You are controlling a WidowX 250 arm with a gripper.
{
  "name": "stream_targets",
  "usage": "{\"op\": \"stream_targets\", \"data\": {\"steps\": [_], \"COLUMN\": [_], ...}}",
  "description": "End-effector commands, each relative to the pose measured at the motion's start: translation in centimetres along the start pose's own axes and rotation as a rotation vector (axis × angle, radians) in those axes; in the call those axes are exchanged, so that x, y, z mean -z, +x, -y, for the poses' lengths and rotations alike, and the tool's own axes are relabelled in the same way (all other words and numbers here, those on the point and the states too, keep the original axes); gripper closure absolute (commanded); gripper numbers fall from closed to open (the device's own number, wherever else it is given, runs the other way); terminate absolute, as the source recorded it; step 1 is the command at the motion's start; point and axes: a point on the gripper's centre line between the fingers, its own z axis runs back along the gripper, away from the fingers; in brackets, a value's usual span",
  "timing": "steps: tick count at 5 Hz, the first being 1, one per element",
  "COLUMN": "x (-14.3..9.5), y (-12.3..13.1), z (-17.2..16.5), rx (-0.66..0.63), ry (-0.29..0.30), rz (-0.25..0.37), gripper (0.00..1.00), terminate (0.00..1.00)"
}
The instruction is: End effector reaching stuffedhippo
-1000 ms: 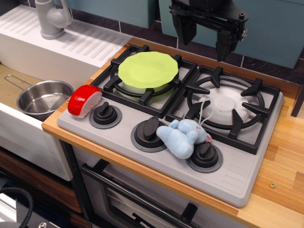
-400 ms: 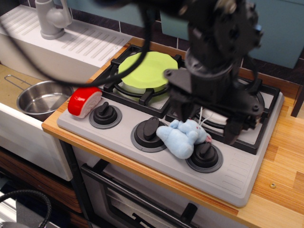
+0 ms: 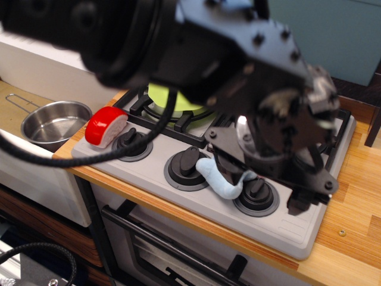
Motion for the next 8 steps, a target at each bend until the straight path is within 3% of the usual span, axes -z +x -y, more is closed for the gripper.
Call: {"op": "stream_targets", "data": {"steps": [1, 4, 8], "x": [-0.7, 1.6, 6.7], "y": [2.3, 3.5, 1.4], "z": [-1.1, -3.5, -3.7], "rx": [0.071, 0.088, 0.057], "ry": [-0.011, -0.001, -0.079], "rz": [0.152, 0.210, 0.263], "gripper": [0.00, 0.00, 0.00], "terminate": [0.00, 0.00, 0.00]}}
